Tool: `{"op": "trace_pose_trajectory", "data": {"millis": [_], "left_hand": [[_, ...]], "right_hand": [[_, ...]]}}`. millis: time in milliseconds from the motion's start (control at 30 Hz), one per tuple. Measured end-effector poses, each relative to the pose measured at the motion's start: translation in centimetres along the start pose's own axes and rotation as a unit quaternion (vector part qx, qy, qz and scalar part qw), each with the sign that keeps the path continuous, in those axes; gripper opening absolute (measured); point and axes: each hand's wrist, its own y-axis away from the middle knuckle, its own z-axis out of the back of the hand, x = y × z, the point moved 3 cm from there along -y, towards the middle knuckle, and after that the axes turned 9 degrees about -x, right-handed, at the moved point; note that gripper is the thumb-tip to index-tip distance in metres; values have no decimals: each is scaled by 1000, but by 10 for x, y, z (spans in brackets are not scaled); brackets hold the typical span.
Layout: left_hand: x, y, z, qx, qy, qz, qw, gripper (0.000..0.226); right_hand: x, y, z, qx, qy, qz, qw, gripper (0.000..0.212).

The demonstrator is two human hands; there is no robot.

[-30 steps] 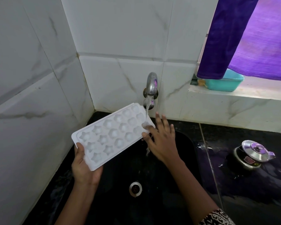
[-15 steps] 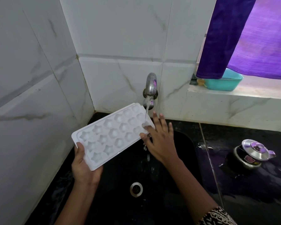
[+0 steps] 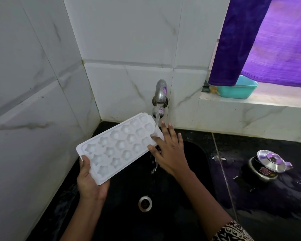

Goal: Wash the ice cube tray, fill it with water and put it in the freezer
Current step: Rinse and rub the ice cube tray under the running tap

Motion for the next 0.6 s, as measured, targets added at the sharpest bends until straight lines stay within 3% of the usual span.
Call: {"op": "trace_pose_trajectory", "data": {"millis": [67,133,233,367,467,600], "left_hand": [[0,0,3,-1,-2,5,1000,60],[4,2,2,1,-1,13,1000,60],[3,1,2,-2,-5,10,1000,61],[3,-1,9,0,-14,4,1000,59],[13,3,10,8,-6,20,1000,53],[30,9,9,9,-13,56,998,55]], "right_hand": [[-7,-2,4,-16,-3,-9,1000,46],[-2,-4,4,-22,4,-11,1000,50],[5,1,-2,22,-10,-2,1000,54],[-15,4,7,41,-157,-104,981,33],[-22,10,18,-11,-249,-182,951,29],[-26,18,24,-7,-103,-148,984,30]]}}
